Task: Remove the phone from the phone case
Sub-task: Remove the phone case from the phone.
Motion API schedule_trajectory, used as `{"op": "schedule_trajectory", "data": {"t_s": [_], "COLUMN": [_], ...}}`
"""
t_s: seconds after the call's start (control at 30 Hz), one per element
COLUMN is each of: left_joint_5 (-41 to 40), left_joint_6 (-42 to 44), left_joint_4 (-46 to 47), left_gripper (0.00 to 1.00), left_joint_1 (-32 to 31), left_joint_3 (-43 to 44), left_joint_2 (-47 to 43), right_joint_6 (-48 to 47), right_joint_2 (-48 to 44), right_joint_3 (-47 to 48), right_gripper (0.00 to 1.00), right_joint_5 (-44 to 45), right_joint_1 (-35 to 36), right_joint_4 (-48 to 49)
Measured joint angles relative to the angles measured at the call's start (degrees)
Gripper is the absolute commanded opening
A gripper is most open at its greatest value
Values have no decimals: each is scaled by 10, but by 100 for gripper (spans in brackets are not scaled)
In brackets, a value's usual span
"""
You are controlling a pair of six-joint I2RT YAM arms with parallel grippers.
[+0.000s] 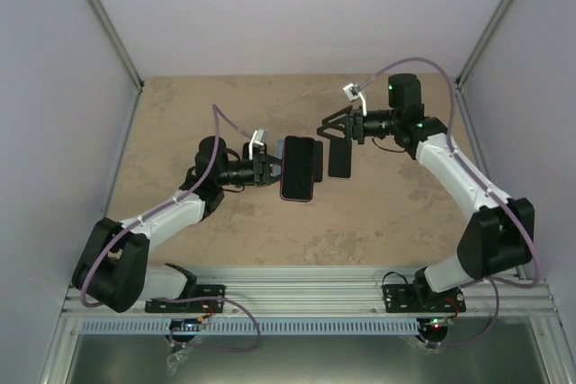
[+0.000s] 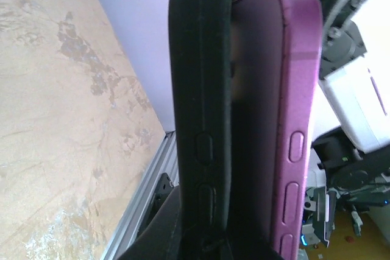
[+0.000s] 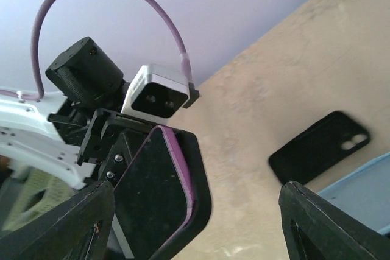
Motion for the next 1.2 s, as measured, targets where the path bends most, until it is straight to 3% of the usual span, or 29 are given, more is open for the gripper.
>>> {"op": "schedule_trajectory", "data": {"t_s": [0.47,0.73,0.97,1.2], "left_joint_5": [-38,-71,-143,-185], "left_joint_6": [-25,-26,1,4], "left_joint_4": [-53,-121,-261,-323], "left_gripper": [0,0,0,0], "left_joint_1": [30,58,73,84], "left_joint_3": [14,24,89,103], "left_joint_2": [9,9,9,9], "right_joint_6": [-177,-226,-268,-284], "right_joint_2": [-52,-51,-41,-20], "right_joint_3": [100,105,111,99], "right_gripper": [80,81,82,81], "right_joint_5": [228,386,513,609], "right_joint_1": [18,116,230,322], "right_joint_4": [-114,-131,-129,-114]}}
